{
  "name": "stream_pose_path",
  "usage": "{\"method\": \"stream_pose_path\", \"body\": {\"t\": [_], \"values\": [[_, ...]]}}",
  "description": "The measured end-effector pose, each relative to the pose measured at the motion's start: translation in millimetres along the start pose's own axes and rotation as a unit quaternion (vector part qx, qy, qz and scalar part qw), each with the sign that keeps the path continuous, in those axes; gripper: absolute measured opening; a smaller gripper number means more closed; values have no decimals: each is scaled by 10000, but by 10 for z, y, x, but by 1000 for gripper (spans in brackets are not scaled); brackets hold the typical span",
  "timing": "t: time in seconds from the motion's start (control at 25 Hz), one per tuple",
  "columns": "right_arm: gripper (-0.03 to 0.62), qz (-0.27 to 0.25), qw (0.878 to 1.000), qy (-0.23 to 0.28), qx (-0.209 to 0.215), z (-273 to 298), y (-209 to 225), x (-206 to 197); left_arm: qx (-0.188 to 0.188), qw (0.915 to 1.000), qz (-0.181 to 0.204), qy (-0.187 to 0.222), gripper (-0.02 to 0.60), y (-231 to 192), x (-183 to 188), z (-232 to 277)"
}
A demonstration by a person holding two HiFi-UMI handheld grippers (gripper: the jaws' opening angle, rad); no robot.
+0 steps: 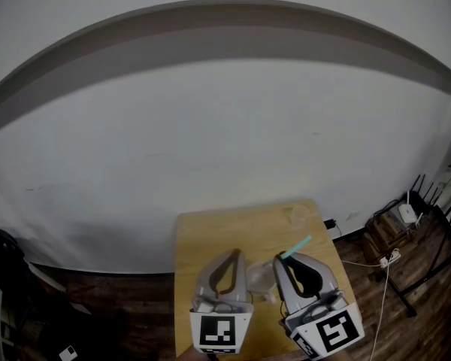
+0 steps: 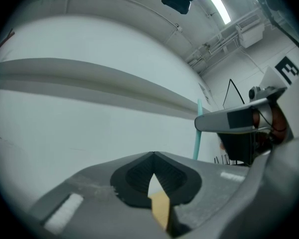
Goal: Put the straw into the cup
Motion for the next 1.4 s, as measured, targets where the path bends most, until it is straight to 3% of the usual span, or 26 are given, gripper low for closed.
{"method": "stream_pose_path", "body": {"t": [1.04,1.4], "values": [[32,570,9915,-1119,-350,-284,-133,-1091,-225,9971,-154,-704,18,11,-785,-205],[32,649,9881,-1284,-541,-395,-13,-1411,-255,9939,-252,-1039,19,53,-1116,-240]]}}
Point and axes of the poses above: the fingertips, and each gripper's own axes: z forward along the fingers, y to its right, x out of its top, the point moved 6 cm from there along -z, backward along the fingers, and after that the axes turned 15 degrees about y, right-handed, at the moved point
